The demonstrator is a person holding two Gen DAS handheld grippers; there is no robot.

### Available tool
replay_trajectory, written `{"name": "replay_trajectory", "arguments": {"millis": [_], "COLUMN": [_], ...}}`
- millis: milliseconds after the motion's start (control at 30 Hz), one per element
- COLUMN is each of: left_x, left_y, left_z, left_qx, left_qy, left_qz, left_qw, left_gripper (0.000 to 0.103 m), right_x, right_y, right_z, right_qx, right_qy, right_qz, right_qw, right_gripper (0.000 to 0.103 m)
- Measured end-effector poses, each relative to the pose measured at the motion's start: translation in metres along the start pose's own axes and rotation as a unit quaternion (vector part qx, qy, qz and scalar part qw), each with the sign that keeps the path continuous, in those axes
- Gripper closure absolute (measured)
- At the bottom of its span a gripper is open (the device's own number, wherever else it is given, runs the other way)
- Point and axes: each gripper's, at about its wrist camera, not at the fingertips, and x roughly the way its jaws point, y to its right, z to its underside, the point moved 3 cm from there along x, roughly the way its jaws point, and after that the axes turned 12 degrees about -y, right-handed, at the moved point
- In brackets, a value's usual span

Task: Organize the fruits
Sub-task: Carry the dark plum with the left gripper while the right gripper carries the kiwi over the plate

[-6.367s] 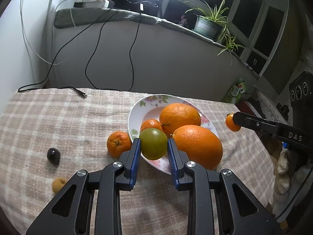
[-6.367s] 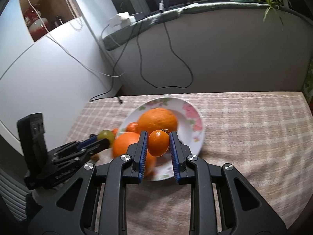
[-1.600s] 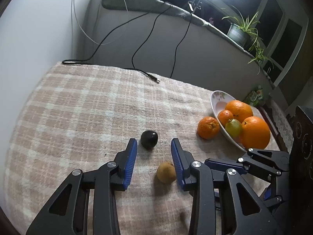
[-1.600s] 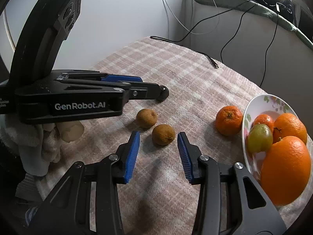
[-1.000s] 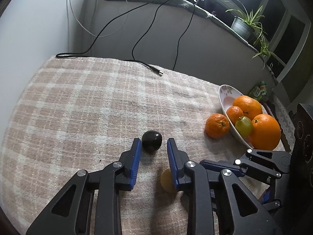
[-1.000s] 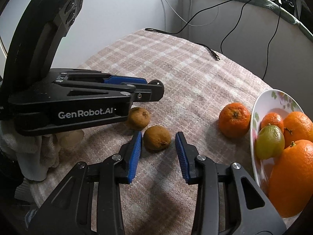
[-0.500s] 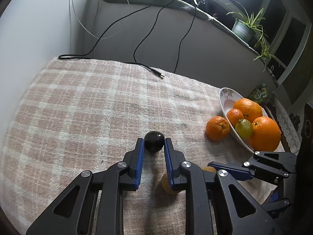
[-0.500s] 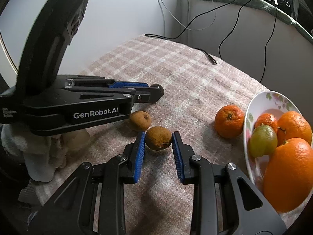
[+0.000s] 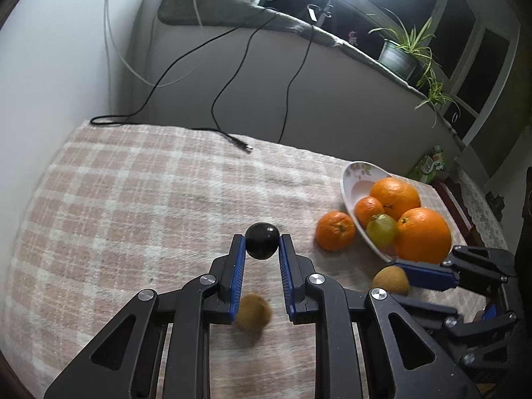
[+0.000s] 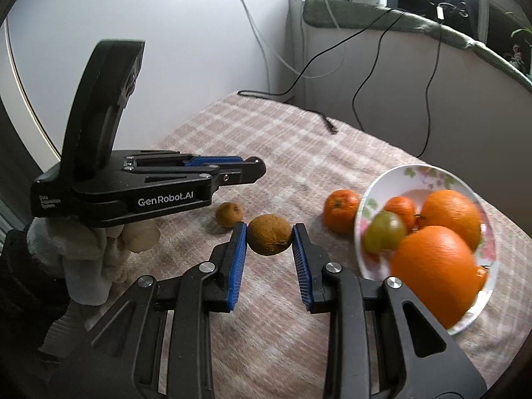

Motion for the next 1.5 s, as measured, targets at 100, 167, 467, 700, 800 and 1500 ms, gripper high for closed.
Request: {"name": "replay_trajectory", "arguments": {"millis": [100, 167, 467, 700, 800, 1500], "left_x": [-0.001, -0.001, 0.002, 0.011, 0.014, 0.037], "left_y": [0.009, 0.015, 0.046, 0.065, 0.074, 0.12], "left_z": [-0.002, -0.004, -0.016, -0.024, -0.027, -0.053], "left_qx": [0.008, 0.013, 0.034, 0.045, 0.052, 0.087], "left_qy": [0.002, 0.003, 0.007, 0.004, 0.004, 0.002], "left_qz": [0.001, 0.002, 0.008, 0.014, 0.016, 0.022], "left_qw": [1.0, 0.9999, 0.9994, 0.9989, 0.9985, 0.9959], "left_gripper": [0.084, 0.084, 0.084, 0.084, 0.084, 0.084], "right_x": [-0.014, -0.022, -0.051, -0.068, -0.073, -0.073], "right_y": [0.008, 0.014, 0.044, 0.074, 0.086, 0.165], "right_z": [0.003, 0.004, 0.01, 0.018, 0.021, 0.033], "right_qx": [0.003, 0.007, 0.026, 0.048, 0.054, 0.109], "right_qy": [0.01, 0.016, 0.04, 0.052, 0.056, 0.059], "right_qz": [0.005, 0.007, 0.022, 0.038, 0.045, 0.078], "right_qw": [1.0, 1.0, 0.999, 0.997, 0.996, 0.989], "right_gripper": [0.074, 0.074, 0.074, 0.074, 0.074, 0.074]}}
